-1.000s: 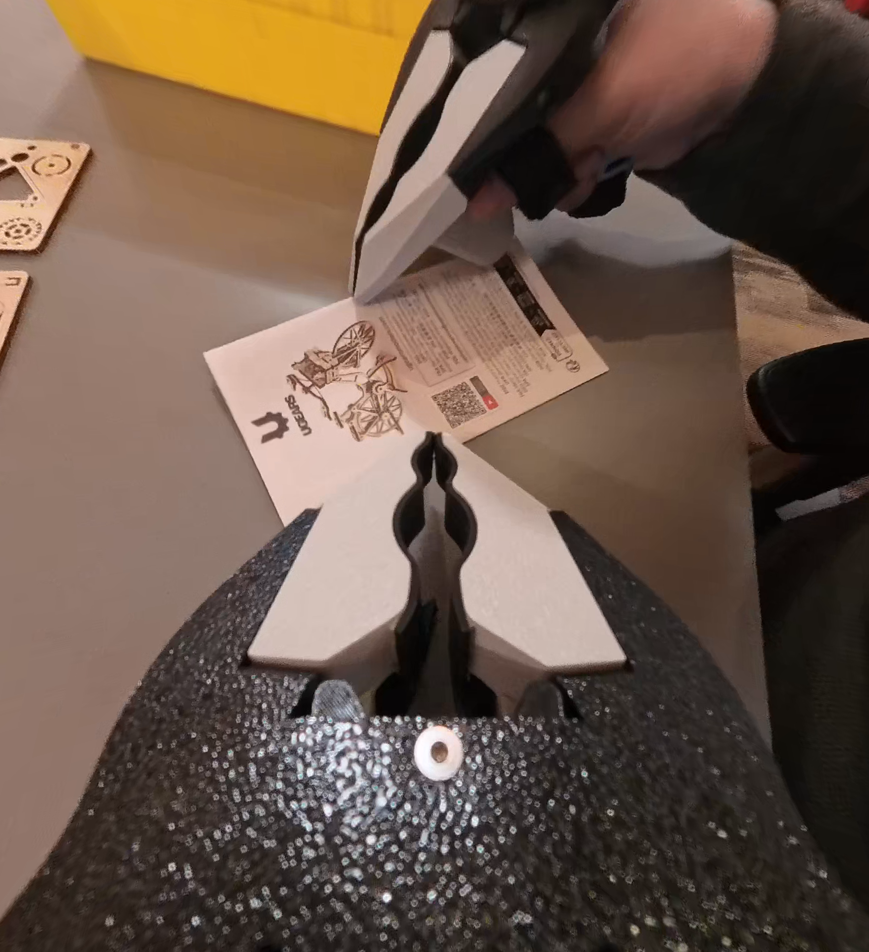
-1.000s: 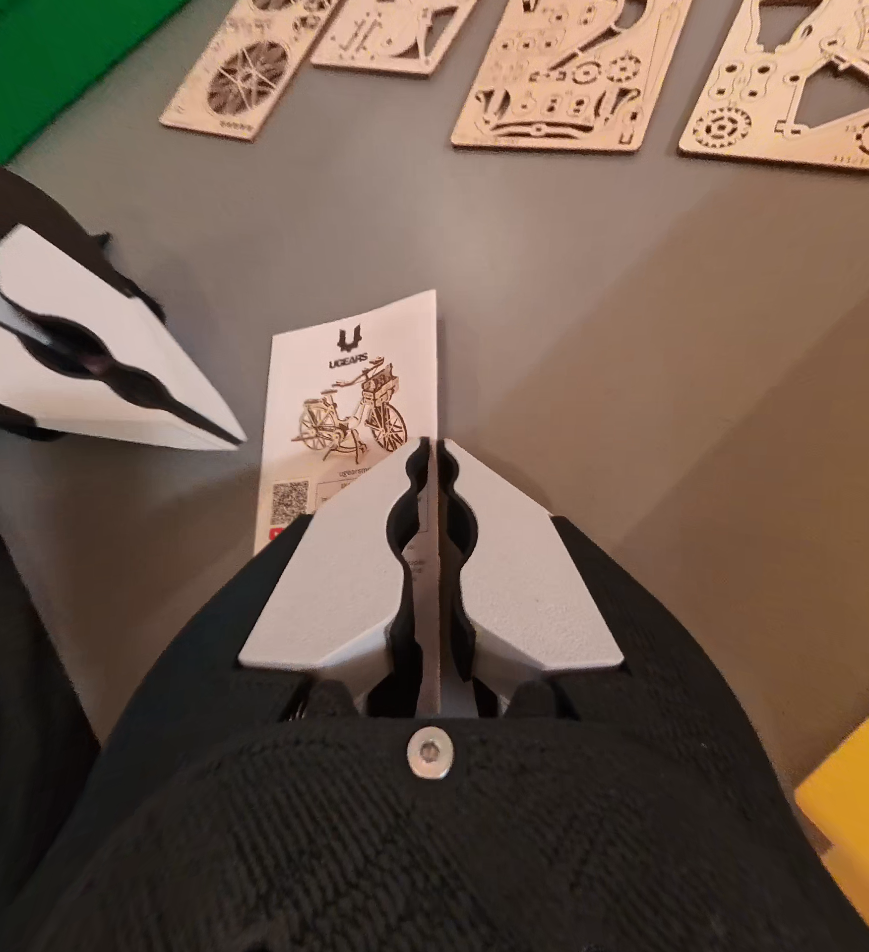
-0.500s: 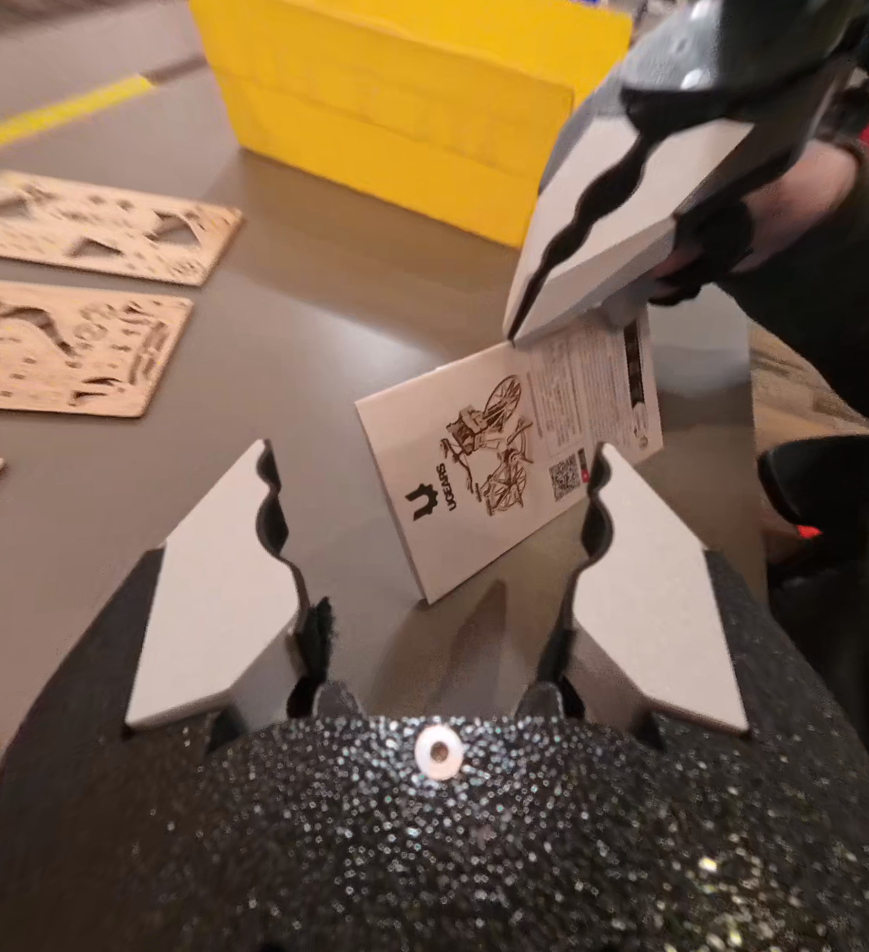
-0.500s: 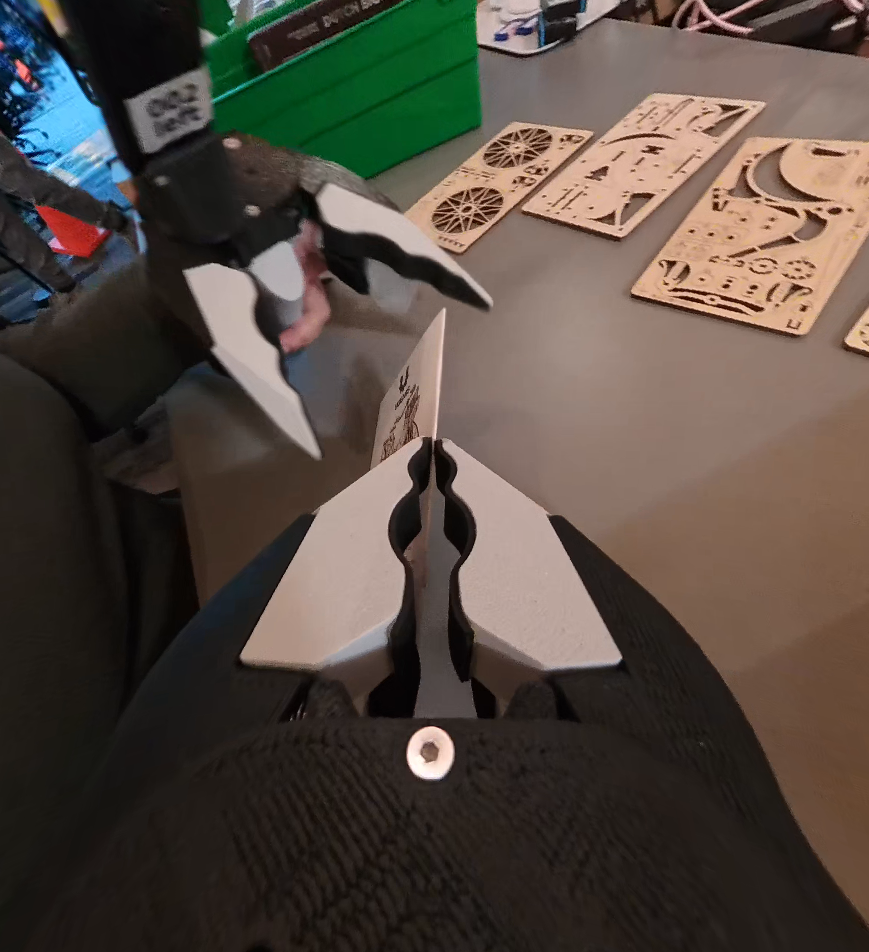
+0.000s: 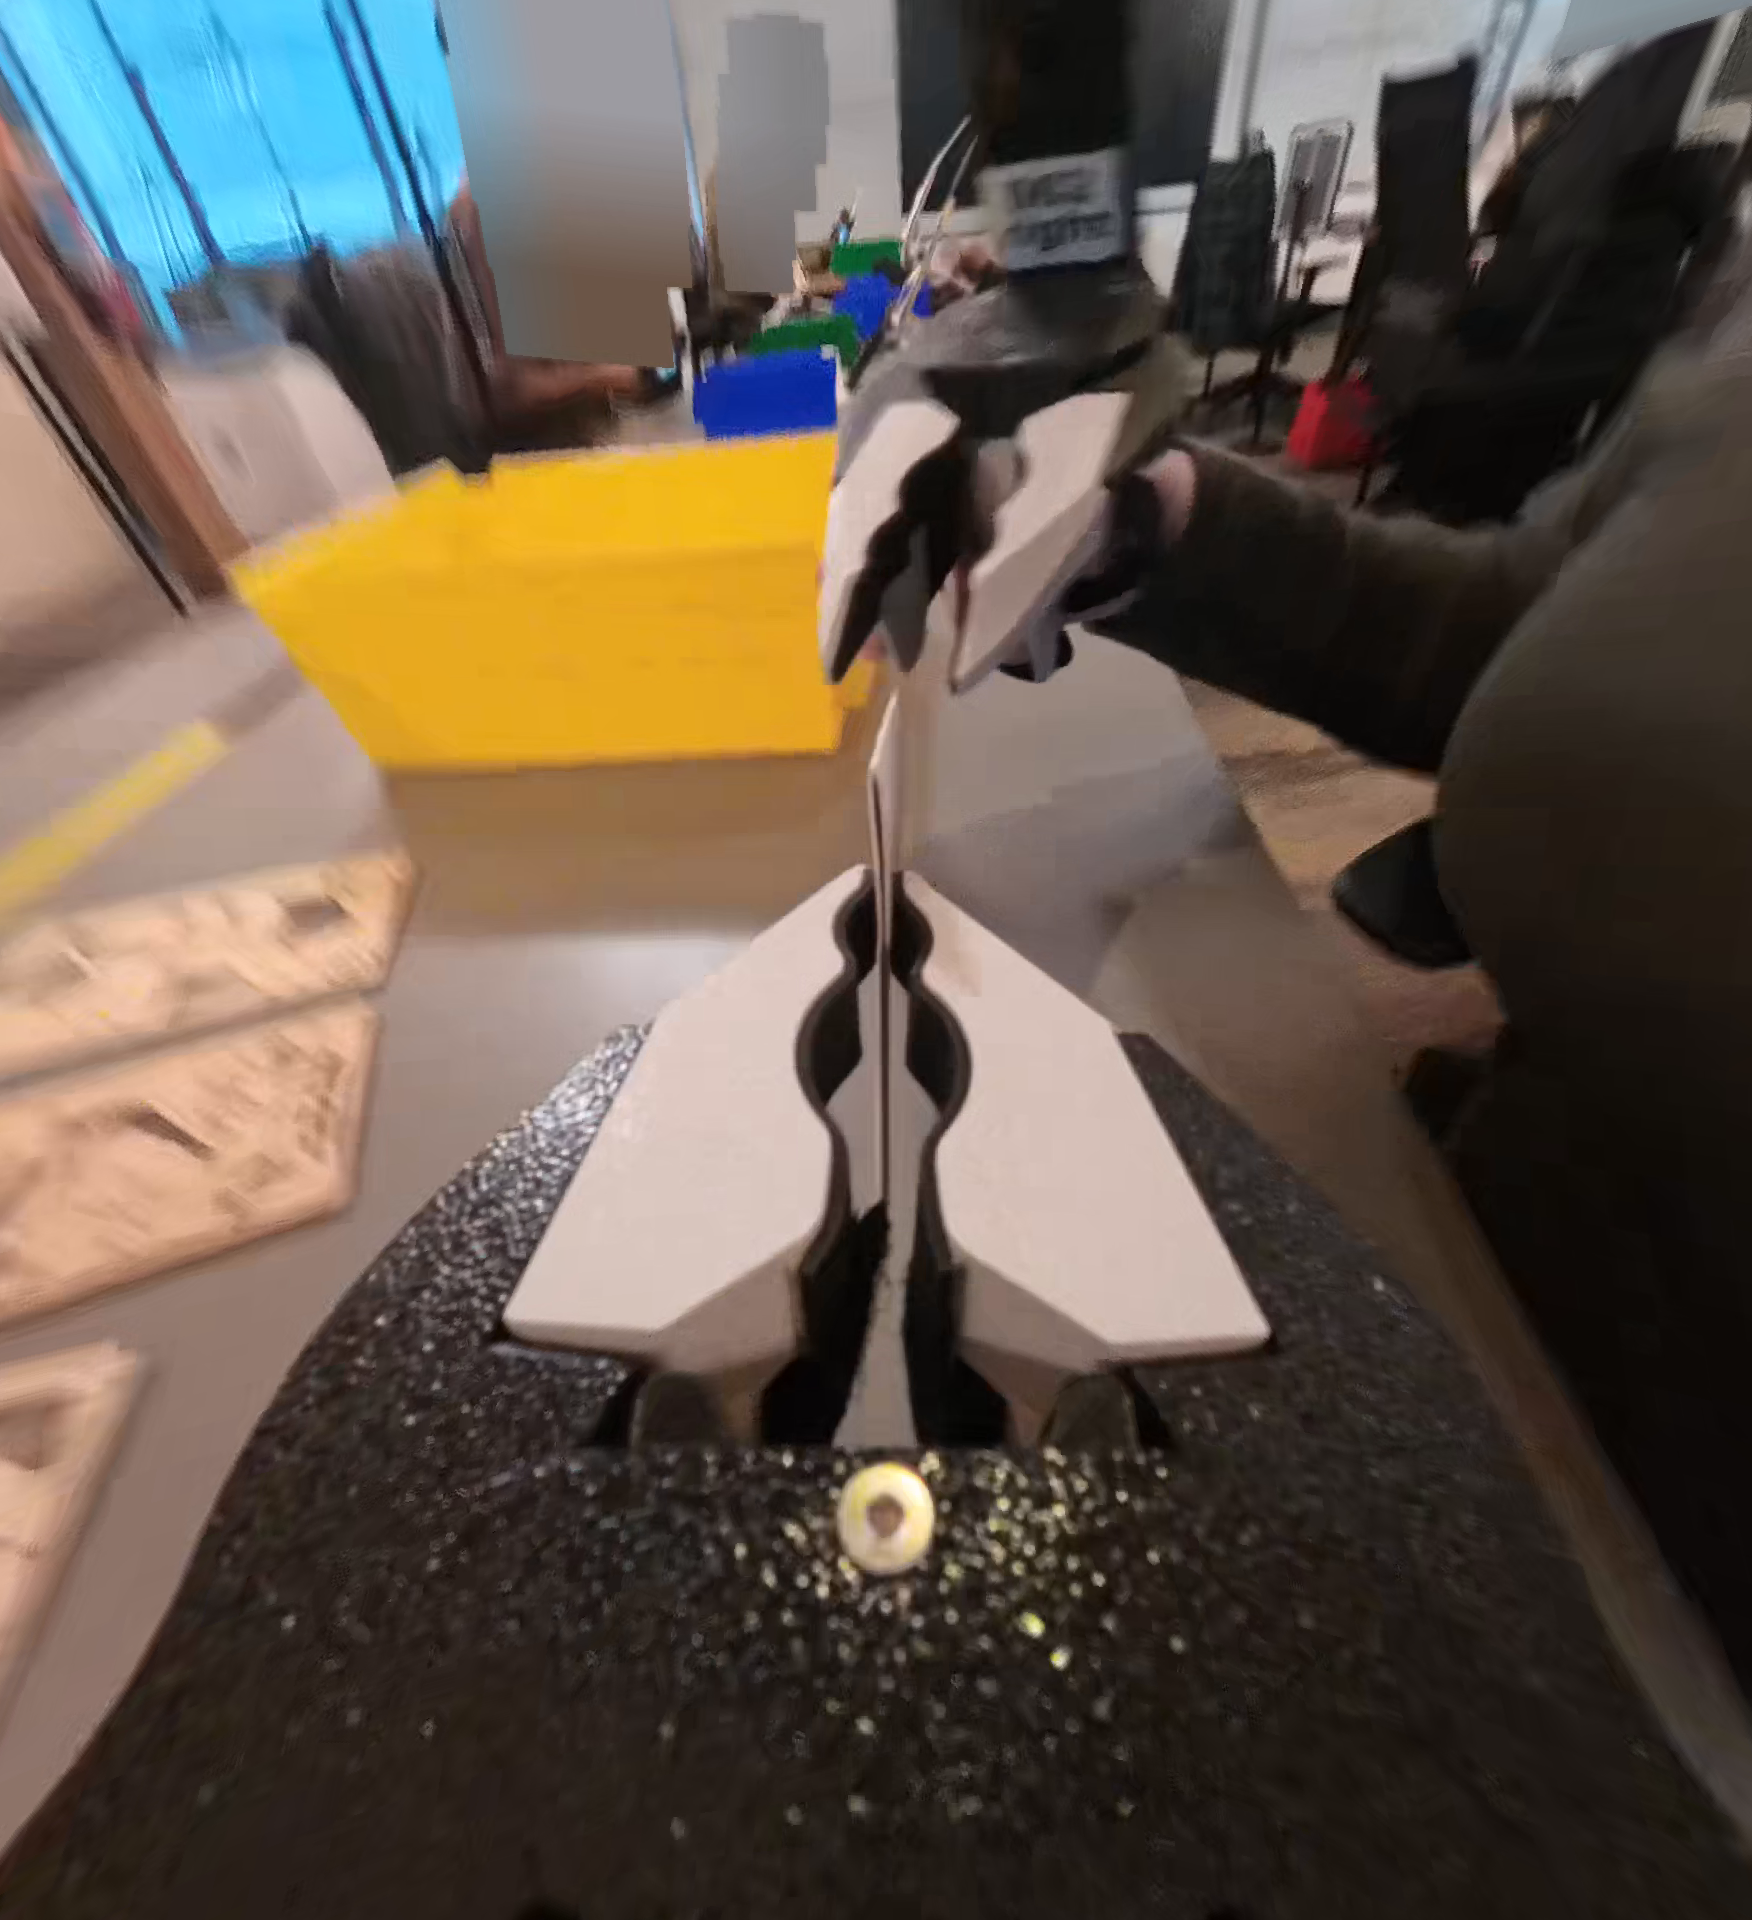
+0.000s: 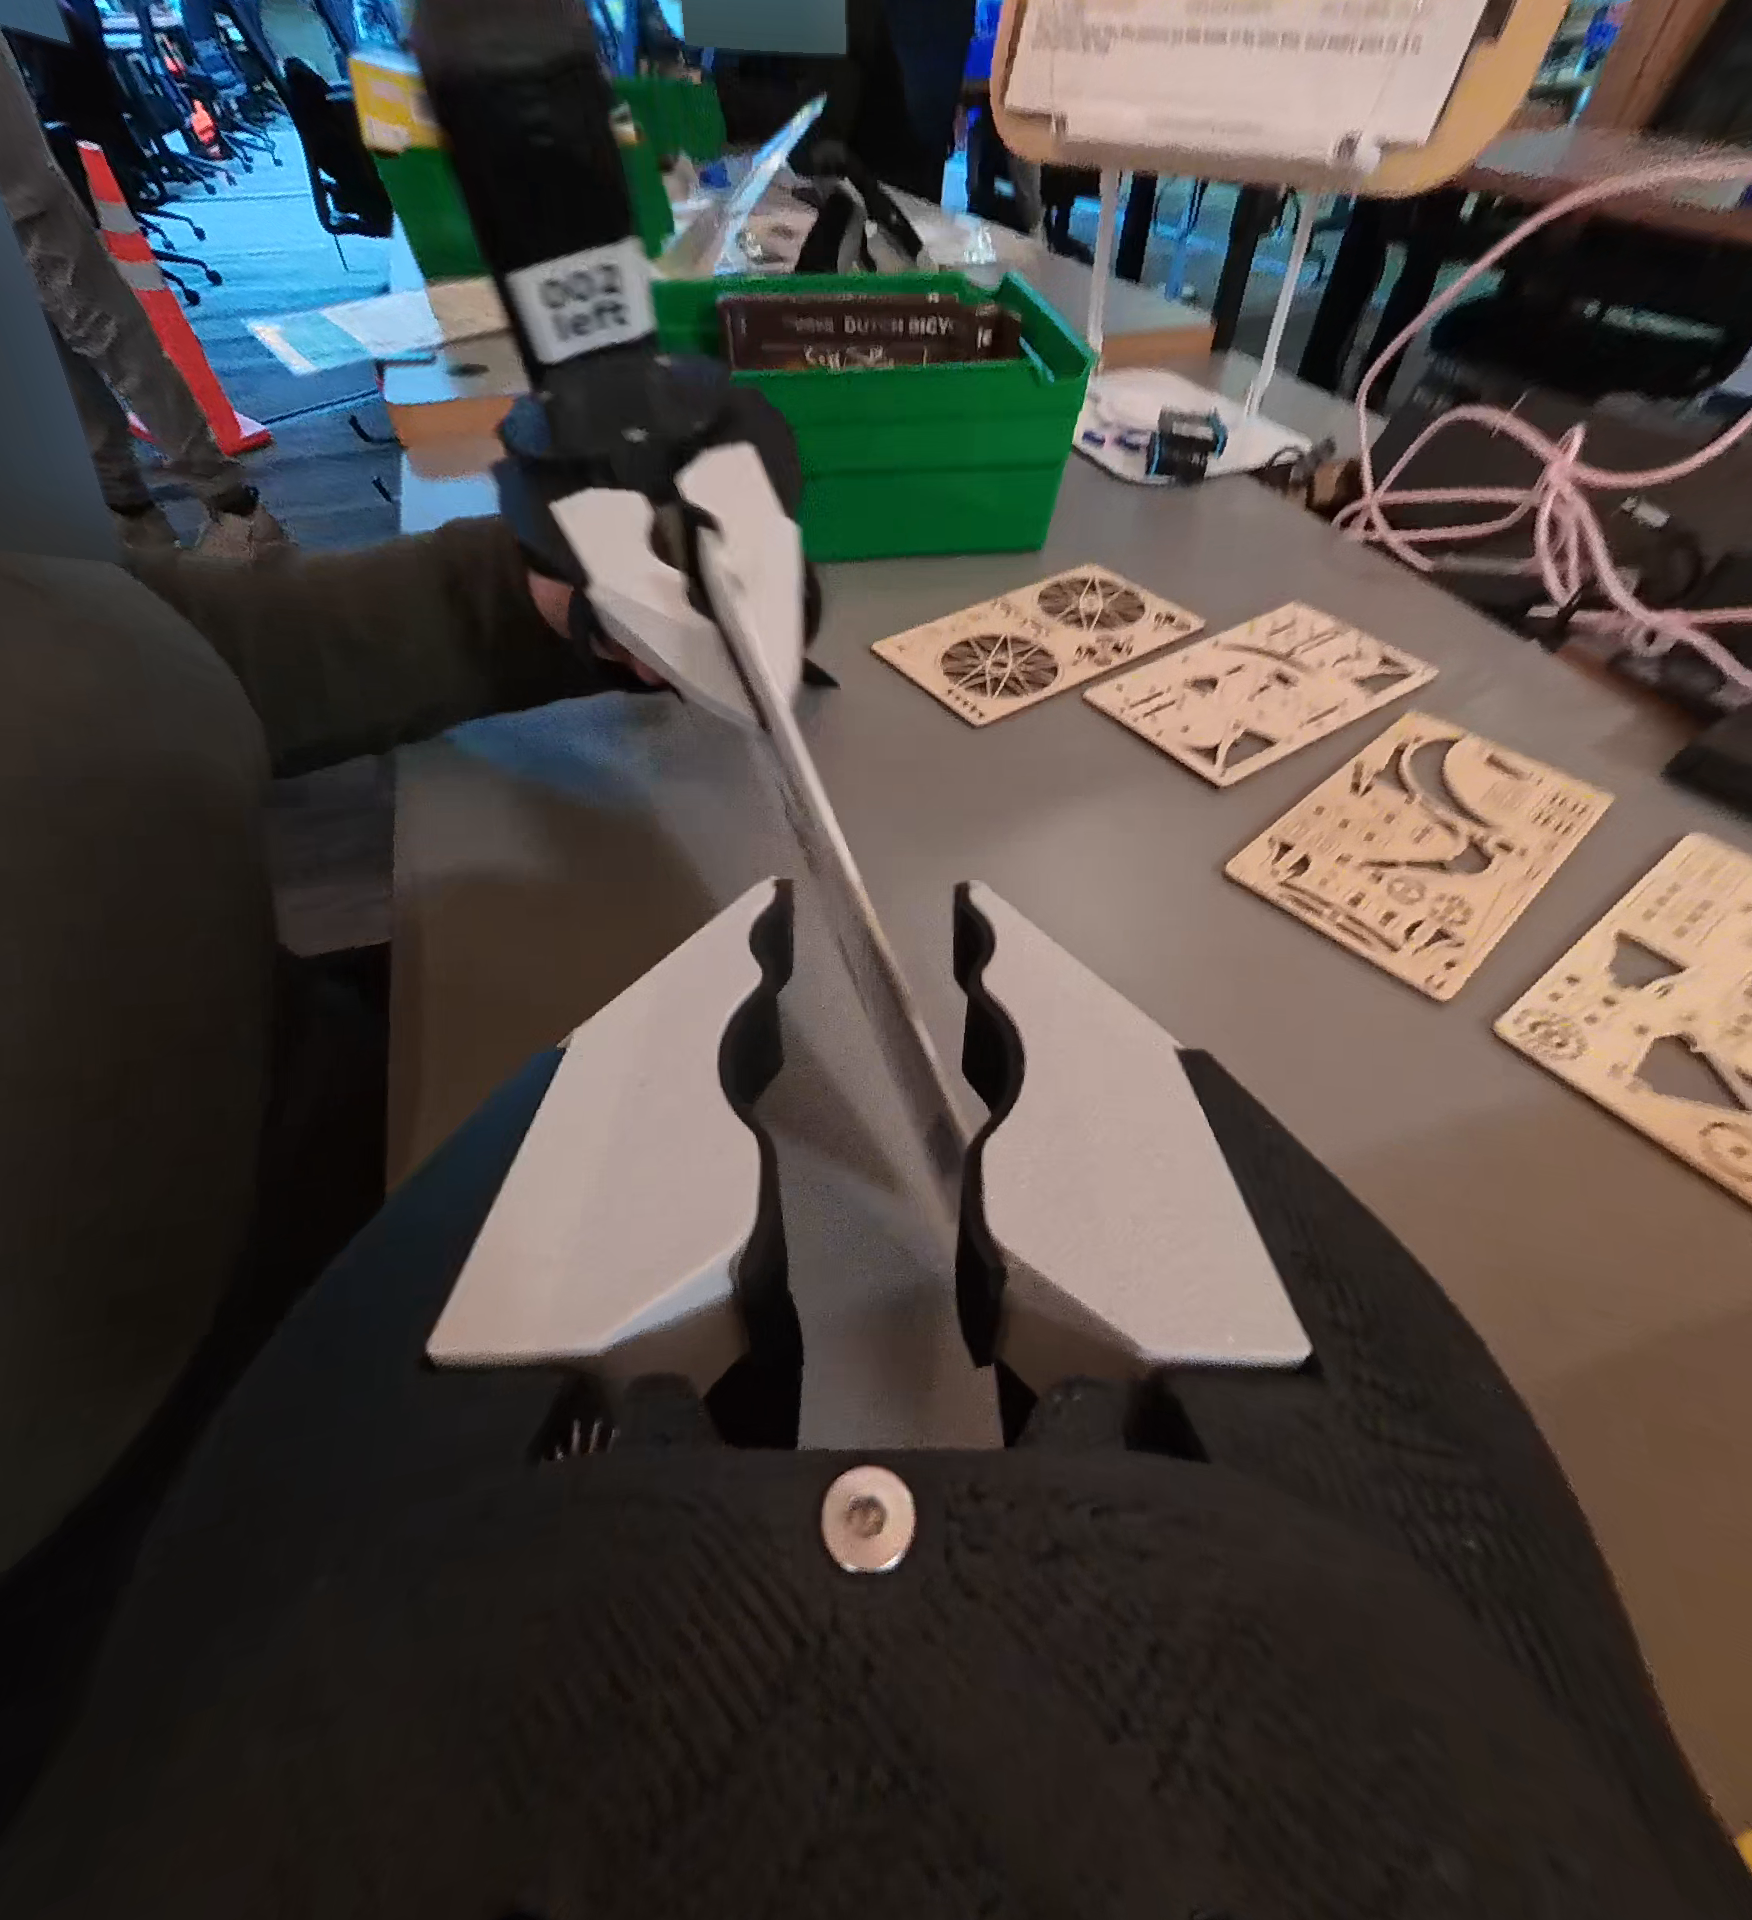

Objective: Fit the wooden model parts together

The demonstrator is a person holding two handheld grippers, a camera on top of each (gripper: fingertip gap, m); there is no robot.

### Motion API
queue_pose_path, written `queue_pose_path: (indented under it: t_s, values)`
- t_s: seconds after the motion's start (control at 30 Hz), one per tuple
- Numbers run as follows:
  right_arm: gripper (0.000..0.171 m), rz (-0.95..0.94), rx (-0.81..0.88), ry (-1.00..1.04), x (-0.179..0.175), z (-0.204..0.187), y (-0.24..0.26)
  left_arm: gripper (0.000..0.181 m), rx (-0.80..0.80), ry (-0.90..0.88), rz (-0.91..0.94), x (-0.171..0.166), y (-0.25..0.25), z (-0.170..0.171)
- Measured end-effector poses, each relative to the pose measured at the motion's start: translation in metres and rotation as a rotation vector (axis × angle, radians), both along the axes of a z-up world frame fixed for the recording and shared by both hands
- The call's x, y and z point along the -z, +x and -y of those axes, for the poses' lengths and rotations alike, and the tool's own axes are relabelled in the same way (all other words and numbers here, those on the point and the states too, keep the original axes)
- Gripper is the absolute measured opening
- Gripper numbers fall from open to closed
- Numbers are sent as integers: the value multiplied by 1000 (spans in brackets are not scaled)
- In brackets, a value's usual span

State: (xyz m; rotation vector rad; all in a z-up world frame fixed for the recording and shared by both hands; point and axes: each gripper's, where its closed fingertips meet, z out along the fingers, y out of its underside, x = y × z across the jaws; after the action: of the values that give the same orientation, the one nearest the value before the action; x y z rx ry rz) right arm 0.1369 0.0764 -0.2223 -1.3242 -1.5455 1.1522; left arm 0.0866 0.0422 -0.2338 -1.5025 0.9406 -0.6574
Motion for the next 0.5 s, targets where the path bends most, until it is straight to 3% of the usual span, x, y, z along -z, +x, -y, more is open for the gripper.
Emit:
queue_pose_path:
  t_s: [0.13, 0.23, 0.3, 0.43, 0.5]
  values:
    - [24, -5, -30, 99, -13, -9, -2, 0, -65, 574, -300, -38, -6, 19]
    - [35, 34, -158, 164, -15, 4, -10, 0, -63, 825, -537, -39, -6, 30]
    - [59, 1, -265, 221, -20, 19, -18, 0, -28, 866, -629, -33, -5, 35]
    - [55, 44, -265, 664, 3, 19, -38, 0, -21, 811, -548, -43, -9, 40]
    - [15, 28, -183, 794, 3, 10, -50, 0, -69, 788, -456, -54, -15, 40]
